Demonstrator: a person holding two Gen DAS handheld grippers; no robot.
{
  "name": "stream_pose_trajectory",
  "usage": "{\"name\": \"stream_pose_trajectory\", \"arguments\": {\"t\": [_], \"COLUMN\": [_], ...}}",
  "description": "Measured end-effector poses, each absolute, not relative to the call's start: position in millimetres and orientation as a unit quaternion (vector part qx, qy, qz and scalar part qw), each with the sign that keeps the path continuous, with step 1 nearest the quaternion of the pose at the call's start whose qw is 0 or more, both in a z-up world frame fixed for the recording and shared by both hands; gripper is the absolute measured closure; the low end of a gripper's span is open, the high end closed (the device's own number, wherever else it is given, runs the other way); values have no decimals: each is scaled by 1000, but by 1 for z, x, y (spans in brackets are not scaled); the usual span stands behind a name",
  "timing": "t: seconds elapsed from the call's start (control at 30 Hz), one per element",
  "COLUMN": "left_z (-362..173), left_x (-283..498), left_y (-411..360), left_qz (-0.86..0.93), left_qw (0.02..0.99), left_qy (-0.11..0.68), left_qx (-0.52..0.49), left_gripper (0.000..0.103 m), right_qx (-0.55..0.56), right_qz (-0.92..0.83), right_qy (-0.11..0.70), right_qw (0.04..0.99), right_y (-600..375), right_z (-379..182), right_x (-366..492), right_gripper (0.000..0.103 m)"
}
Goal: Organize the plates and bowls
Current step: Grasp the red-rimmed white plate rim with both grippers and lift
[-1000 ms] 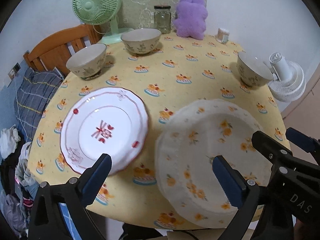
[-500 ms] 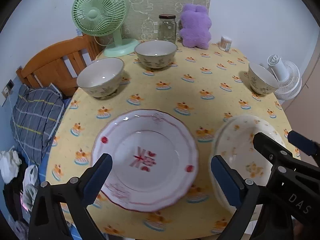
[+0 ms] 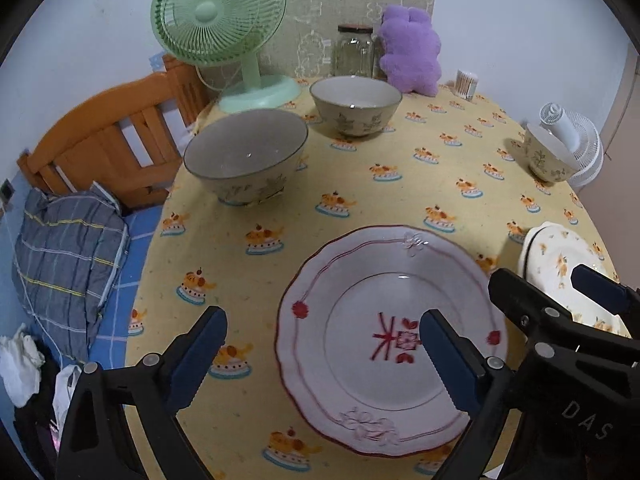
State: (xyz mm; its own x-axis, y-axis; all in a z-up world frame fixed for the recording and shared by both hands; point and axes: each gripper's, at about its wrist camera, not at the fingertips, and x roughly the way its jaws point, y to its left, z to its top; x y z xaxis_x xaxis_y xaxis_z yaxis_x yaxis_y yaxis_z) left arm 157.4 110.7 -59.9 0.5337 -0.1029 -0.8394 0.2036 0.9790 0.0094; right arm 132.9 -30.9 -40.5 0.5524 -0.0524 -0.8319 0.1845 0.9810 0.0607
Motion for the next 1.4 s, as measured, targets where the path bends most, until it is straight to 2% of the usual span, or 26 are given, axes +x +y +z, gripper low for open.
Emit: {"name": "stream_pose_trajectory", "arguments": {"t": [0.2, 0.33, 0.37, 0.6, 0.7, 1.03, 1.4], "left_z": [-80, -90, -92, -110, -114, -114, -115], "left_x": [166, 172, 173, 185, 188, 186, 179], "left_y": [121, 122, 122, 120, 118, 109, 116], "left_qz": [-88, -89, -89, -93, -97, -107, -121], "left_qw": [861, 857, 857, 841, 834, 836, 818], "left_qy": [498, 504, 504, 530, 540, 533, 559], "left_qx": [50, 52, 55, 54, 50, 74, 62], "left_gripper": [17, 19, 23, 34, 43, 44, 43], "right_qx": [54, 50, 49, 57, 52, 60, 62], "right_qz": [-62, -69, -70, -58, -59, -57, -31], "right_qy": [480, 492, 495, 528, 539, 564, 578], "right_qw": [873, 866, 865, 845, 839, 821, 813], "right_y": [-11, -6, -6, -6, -6, -13, -14], "right_z": [-57, -68, -72, -96, -102, -117, -115], "right_x": [143, 150, 153, 169, 175, 187, 179], "right_gripper": [9, 10, 10, 23, 25, 35, 37]}}
